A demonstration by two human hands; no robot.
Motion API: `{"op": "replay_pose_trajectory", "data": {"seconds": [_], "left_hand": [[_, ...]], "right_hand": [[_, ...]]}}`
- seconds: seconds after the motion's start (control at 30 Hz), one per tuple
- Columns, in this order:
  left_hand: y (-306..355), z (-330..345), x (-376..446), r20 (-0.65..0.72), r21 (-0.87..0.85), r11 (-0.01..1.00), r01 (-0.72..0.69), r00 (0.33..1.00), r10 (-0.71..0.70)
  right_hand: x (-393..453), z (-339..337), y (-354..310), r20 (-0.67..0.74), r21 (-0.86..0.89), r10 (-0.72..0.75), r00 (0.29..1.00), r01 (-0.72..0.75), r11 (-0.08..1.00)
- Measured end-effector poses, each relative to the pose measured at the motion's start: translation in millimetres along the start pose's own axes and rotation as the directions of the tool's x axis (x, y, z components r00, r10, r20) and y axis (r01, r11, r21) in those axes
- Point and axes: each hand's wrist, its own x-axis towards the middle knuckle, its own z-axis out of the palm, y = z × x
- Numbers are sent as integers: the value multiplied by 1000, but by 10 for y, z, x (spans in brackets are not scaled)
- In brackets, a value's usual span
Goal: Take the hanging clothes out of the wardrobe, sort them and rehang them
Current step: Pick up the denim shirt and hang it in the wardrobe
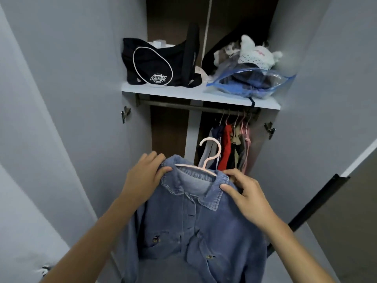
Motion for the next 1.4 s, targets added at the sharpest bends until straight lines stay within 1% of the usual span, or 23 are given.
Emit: {"op": "replay_pose_trajectory", "data": {"seconds": [0.07,0.1,0.17,0.23,0.37,0.5,0.6,0.73,0.93,1.1,1.17,1.3,1.37,1.4], "left_hand": [[-46,156,234,-4,14,999,-45,999,45],[-57,235,348,-1,19,998,-53,999,53],[-54,383,564,15,7,999,-39,999,39],[-63,531,766,41,-9,1000,-5,999,6],[-152,809,1109,127,-42,996,79,989,-73],[-170,1050,1366,189,-205,969,139,977,-100],[-156,1231,1581,216,-224,957,183,967,-135],[-229,1537,1905,228,-206,962,179,965,-130],[-514,2177,2456,229,-208,970,127,970,-77],[-823,2717,2978,259,-255,961,108,965,-40],[-947,2915,3187,286,-259,958,125,957,-47],[-1156,3220,3507,323,-262,948,182,942,-92],[-1186,3324,3641,316,-267,945,191,943,-101],[-1196,3387,3701,309,-268,943,198,945,-110]], "right_hand": [[92,-37,119,-29,37,16,999,-15,999],[146,-40,168,-67,94,35,997,-28,995],[259,-20,263,-147,214,88,985,-55,975],[396,35,361,-206,265,112,972,-54,963],[743,160,586,-235,286,147,961,-76,955],[1039,229,750,-256,267,166,952,-95,959],[1229,245,862,-270,261,190,944,-118,958],[1486,311,1078,-320,247,210,924,-132,960],[1946,505,1414,-394,210,256,882,-185,960],[2475,663,1743,-431,118,283,857,-257,959],[2700,671,1854,-411,24,258,874,-272,962],[3073,627,2060,-328,-277,170,929,-267,923],[3216,619,2153,-317,-354,114,941,-230,906],[3284,628,2204,-334,-355,94,938,-218,909]]}}
